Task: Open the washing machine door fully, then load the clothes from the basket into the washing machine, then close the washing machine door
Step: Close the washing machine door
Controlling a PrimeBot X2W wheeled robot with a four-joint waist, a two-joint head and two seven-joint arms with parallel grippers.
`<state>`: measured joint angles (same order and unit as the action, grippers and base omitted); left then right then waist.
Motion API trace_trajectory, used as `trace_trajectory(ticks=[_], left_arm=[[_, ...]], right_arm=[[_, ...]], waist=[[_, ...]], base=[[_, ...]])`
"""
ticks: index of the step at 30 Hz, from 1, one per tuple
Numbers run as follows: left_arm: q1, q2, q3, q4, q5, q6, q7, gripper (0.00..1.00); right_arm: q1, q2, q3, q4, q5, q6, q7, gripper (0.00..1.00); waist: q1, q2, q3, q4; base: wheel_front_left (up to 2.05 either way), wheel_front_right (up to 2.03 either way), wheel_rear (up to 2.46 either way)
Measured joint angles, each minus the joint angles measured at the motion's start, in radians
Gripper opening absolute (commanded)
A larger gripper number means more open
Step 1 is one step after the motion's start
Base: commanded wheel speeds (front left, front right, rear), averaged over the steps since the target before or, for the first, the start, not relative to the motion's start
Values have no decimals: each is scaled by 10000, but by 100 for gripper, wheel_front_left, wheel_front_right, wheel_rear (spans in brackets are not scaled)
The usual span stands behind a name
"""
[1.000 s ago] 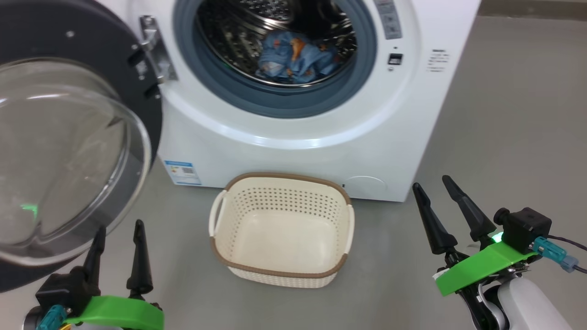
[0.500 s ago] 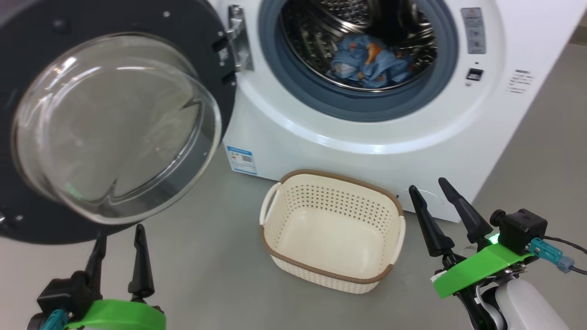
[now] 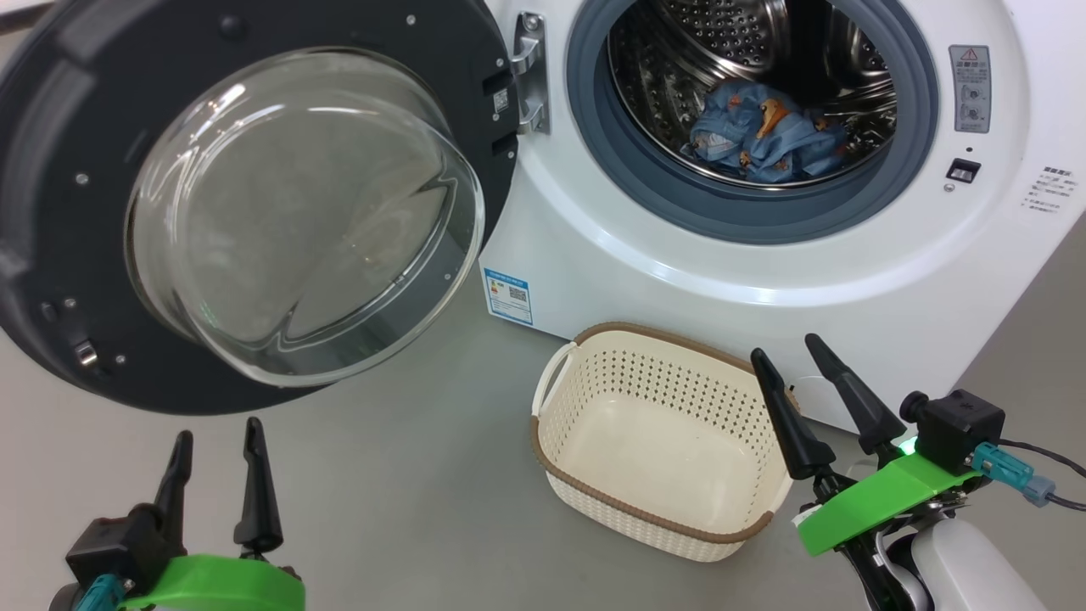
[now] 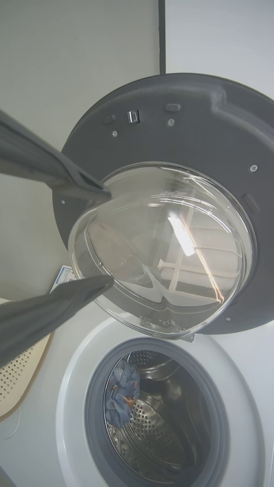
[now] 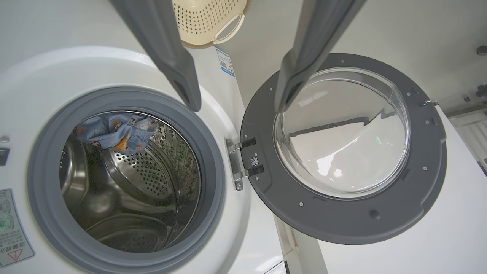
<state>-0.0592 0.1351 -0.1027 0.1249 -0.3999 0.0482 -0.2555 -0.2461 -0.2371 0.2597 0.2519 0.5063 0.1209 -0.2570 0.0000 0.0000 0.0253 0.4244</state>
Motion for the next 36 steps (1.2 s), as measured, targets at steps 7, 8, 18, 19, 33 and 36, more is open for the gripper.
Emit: trace_trajectory(ticks=[7, 8, 18, 19, 33, 36], left_arm=[[46, -21, 2, 0, 0, 2, 0, 100], [66, -21, 12, -2, 0, 2, 0, 100], [166, -25, 65, -81, 0, 4, 0, 100], [166, -25, 67, -111, 0, 8, 0, 100], [184, 54, 299, -261, -90, -2, 2, 0], [146, 121, 520, -604, -393, -96, 2, 0]], right_arm=[[0, -2, 109, 13, 42, 0, 0, 100], [0, -4, 127, 13, 42, 0, 0, 100], [0, -38, 159, 13, 71, 0, 0, 100], [0, -38, 157, 15, 75, 0, 0, 100], [1, -27, 188, 23, 75, 0, 0, 100], [1, -31, 198, 23, 75, 0, 0, 100]], waist=[[0, 0, -57, 107], [0, 0, -55, 107], [0, 0, -20, 42], [0, 0, -30, 40], [0, 0, -126, -53], [0, 0, -128, -116]], base=[[0, 0, 0], [0, 0, 0], [0, 0, 0], [0, 0, 0], [0, 0, 0], [0, 0, 0]])
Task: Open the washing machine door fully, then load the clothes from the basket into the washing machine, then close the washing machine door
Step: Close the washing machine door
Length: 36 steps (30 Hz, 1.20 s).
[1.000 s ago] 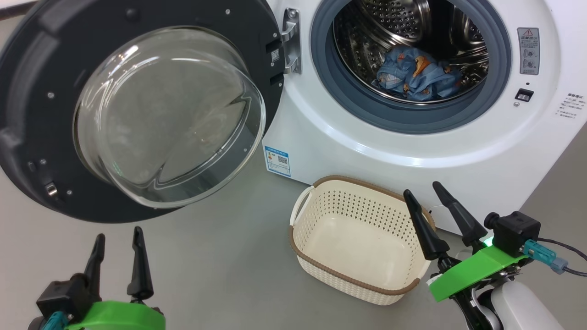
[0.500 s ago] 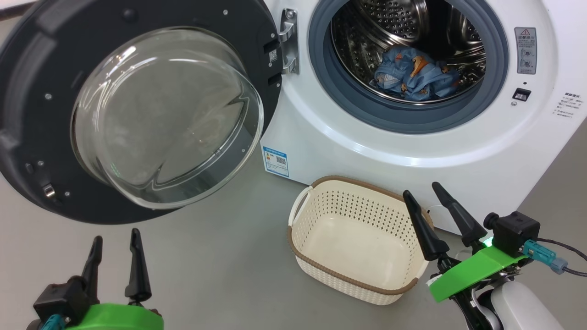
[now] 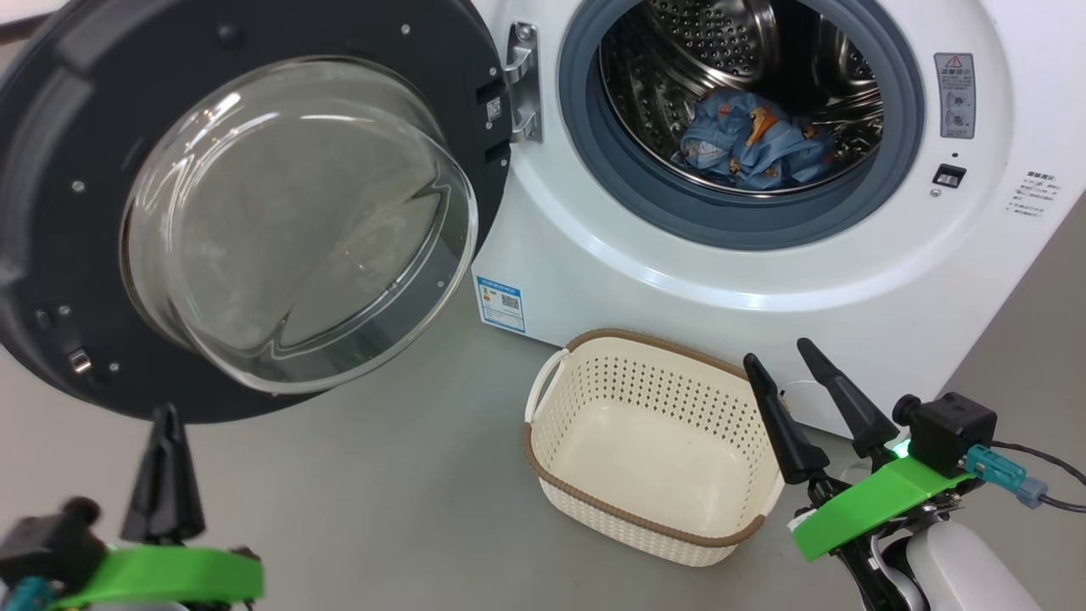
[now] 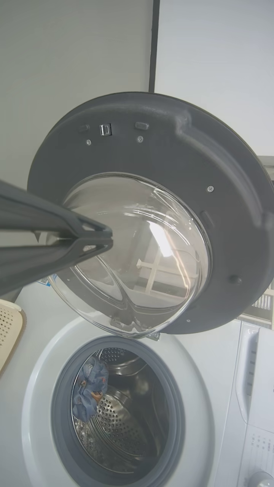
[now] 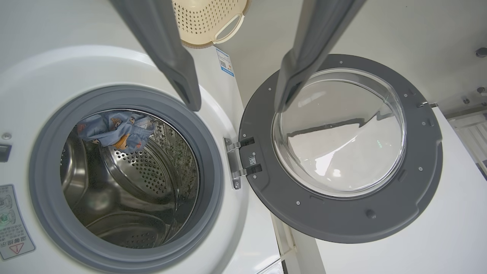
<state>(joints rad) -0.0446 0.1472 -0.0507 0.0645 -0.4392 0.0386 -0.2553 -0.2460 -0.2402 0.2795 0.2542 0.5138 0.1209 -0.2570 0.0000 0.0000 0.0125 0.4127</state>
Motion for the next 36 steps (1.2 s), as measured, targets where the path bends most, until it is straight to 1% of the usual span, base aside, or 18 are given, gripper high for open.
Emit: trace_trajectory(ticks=[3, 7, 11, 14, 18, 20, 23, 29, 33, 34, 36], left_arm=[[-261, 119, 347, -387, -483, -167, 111, 0], [-908, 539, 1064, -800, -1221, -309, 474, 0], [-1761, 924, 1912, -1057, -2347, -464, 995, 0], [-2702, 1221, 2543, -807, -3442, -646, 1501, 0], [-4108, 1745, 3304, 326, -4732, -794, 2215, 0], [-4727, 1923, 3630, 1014, -5405, -798, 2614, 0], [-5526, 2295, 4034, 2136, -6069, -798, 3083, 0], [-6606, 3112, 4652, 4481, -6798, -811, 3741, 0], [-7052, 3630, 4916, 5837, -7108, -976, 3965, 0], [-7230, 3835, 5032, 6429, -7194, -1016, 4073, 0], [-7313, 4050, 5058, 7007, -7210, -1053, 4251, 0]], right_arm=[[1, -4, 10, 0, 0, 0, 0, 100], [1, -33, 63, 6, 0, 0, 0, 100], [1, -113, 111, 12, 0, 0, 0, 100], [1, -199, 151, 31, 2, 0, 0, 100], [-1, -295, 307, 56, 15, 0, 0, 100], [-3, -351, 339, 65, 15, 0, 2, 100], [-12, -428, 343, 81, 15, 0, 0, 100], [-49, -537, 382, 96, 15, 0, 0, 100], [-161, -671, 399, 96, 13, 0, 0, 100], [-284, -734, 399, 88, 13, 0, 2, 100], [-355, -784, 458, 90, 13, 0, 0, 100]], waist=[[0, 1, -6, -59], [0, 1, -2, -150], [0, 1, 21, -289], [0, 0, 85, -374], [0, 1, 180, -514], [0, 1, 231, -605], [0, 0, 313, -759], [0, 1, 505, -1118], [0, 0, 699, -1367], [0, 1, 805, -1500], [0, 1, 907, -1642]], base=[[0, 0, 0], [0, 0, 0], [0, 0, 0], [0, 0, 0], [0, 0, 0], [0, 0, 0], [0, 0, 0], [0, 0, 0], [0, 0, 0], [0, 0, 0], [0, 0, 0]])
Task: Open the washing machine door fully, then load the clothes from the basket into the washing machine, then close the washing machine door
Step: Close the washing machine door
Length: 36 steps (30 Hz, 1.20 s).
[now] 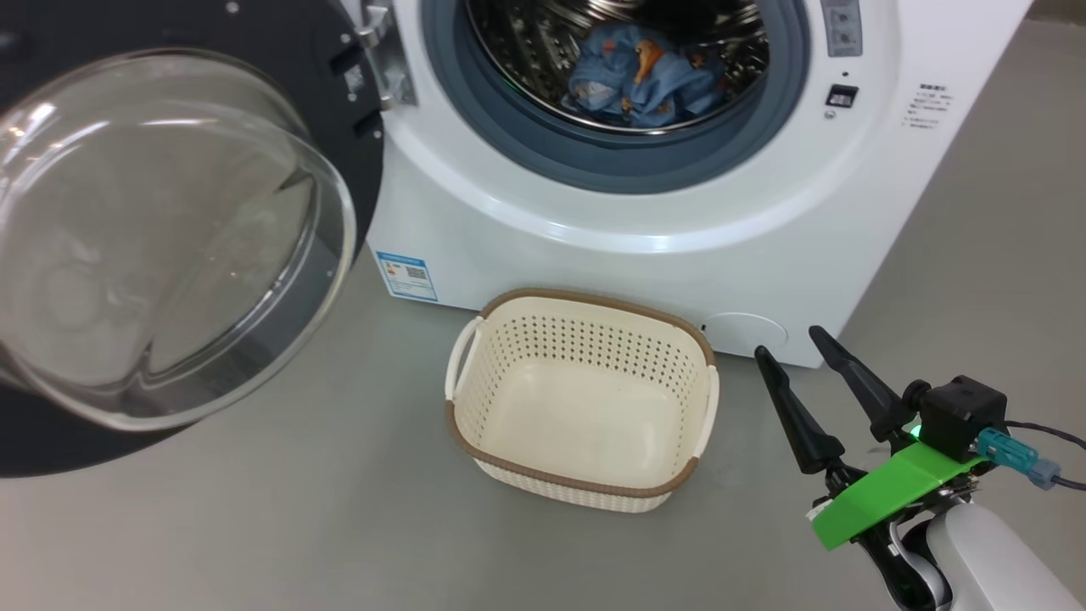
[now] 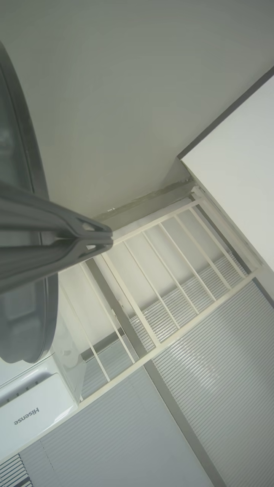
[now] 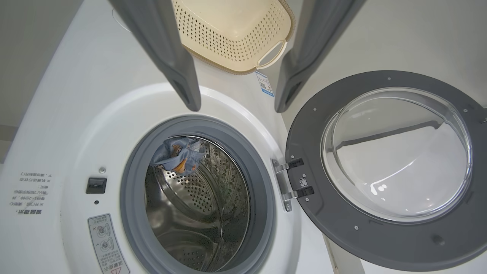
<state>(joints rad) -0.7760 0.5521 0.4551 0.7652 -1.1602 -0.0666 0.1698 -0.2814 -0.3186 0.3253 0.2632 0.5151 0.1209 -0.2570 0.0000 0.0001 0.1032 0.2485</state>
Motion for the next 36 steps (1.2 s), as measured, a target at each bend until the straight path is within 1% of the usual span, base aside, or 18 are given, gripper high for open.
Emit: trace_trajectory(ticks=[6, 11, 14, 19, 26, 35, 36], left_arm=[[-319, 472, 328, 1394, -228, -115, 61, 0], [-502, 738, 564, 2374, -441, -186, 48, 0], [-542, 853, 612, 2809, -443, -192, 46, 0], [-712, 1018, 631, 3287, -514, -322, 121, 0], [-755, 1275, 253, 3528, -493, -453, 1208, 0], [-460, 1381, -288, 3218, -621, -539, 3578, 0], [-460, 1381, -288, 3218, -621, -539, 3578, 0]], right_arm=[[-63, -153, 98, -13, -2, 0, 0, 100], [-199, -272, 136, -52, -2, 0, 0, 100], [-333, -293, 123, -84, -2, 0, 0, 100], [-331, -343, 40, -92, -13, 0, 0, 100], [-308, -328, -46, -46, -17, 0, 0, 100], [-264, -205, -13, 100, 17, 0, 0, 100], [-264, -205, -13, 100, 17, 0, 0, 100]], waist=[[0, 0, 326, -370], [0, 0, 609, -617], [0, 0, 763, -757], [0, 0, 918, -936], [0, 0, 800, -930], [0, 0, 376, -692], [0, 0, 376, -692]], base=[[0, 0, 0], [0, 0, 0], [0, 0, 0], [0, 0, 0], [0, 0, 0], [0, 0, 0], [0, 0, 0]])
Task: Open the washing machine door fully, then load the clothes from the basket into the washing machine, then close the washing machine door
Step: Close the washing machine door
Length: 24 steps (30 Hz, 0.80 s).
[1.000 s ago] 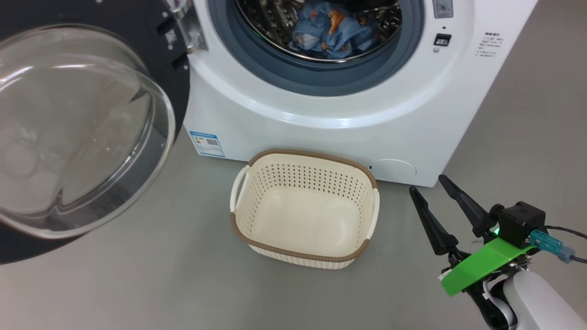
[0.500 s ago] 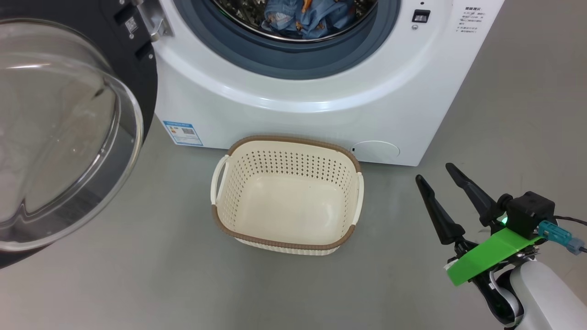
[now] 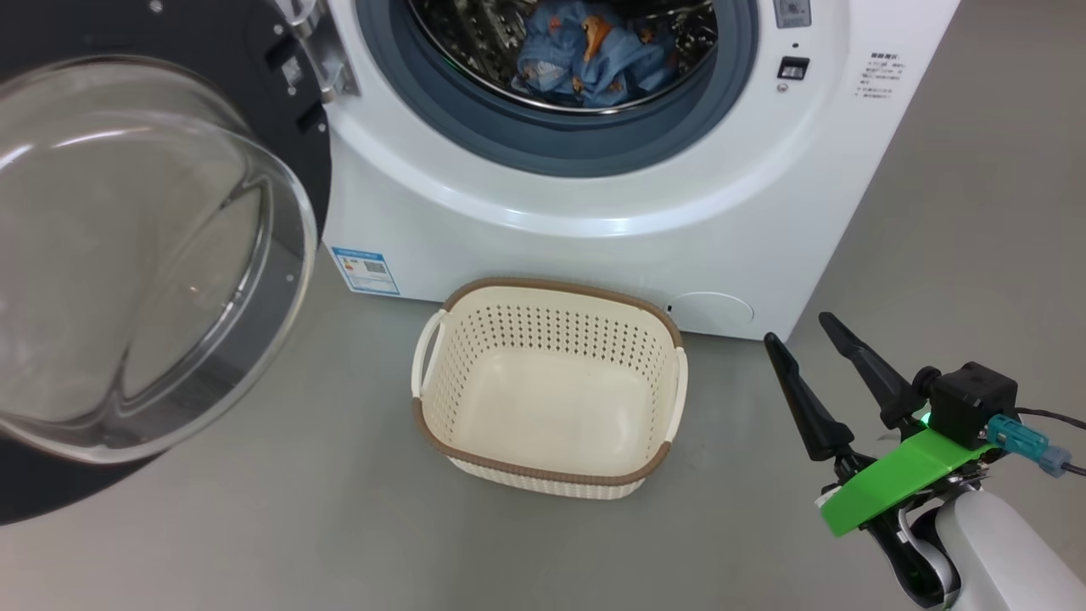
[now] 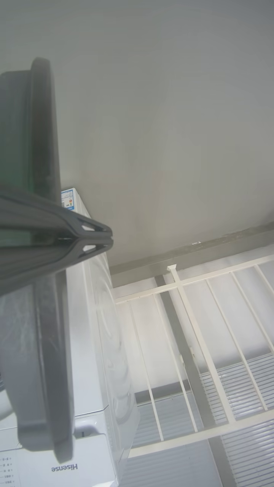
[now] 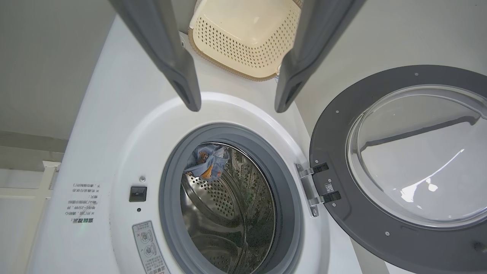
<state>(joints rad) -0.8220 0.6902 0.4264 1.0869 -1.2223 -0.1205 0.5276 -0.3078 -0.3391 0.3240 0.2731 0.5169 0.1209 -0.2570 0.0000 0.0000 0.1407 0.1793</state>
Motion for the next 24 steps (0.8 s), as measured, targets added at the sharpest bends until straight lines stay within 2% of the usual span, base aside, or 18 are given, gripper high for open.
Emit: trace_trajectory(ticks=[9, 16, 24], left_arm=[[802, -196, -339, -1011, -556, -2, 2318, 0], [1582, -677, -539, -2123, -1003, 23, 3852, 0], [3082, -1243, -748, -4541, -1323, 658, 5260, 0]], right_arm=[[158, 280, 23, 96, 144, 0, 0, 100], [423, 458, -31, 142, 234, 0, 2, 100], [536, 639, -96, 127, 236, 0, 2, 100]], waist=[[-1, 0, -493, 262], [0, 0, -815, 412], [0, 0, -1117, 509]], base=[[0, 0, 0], [0, 0, 0], [0, 0, 0]])
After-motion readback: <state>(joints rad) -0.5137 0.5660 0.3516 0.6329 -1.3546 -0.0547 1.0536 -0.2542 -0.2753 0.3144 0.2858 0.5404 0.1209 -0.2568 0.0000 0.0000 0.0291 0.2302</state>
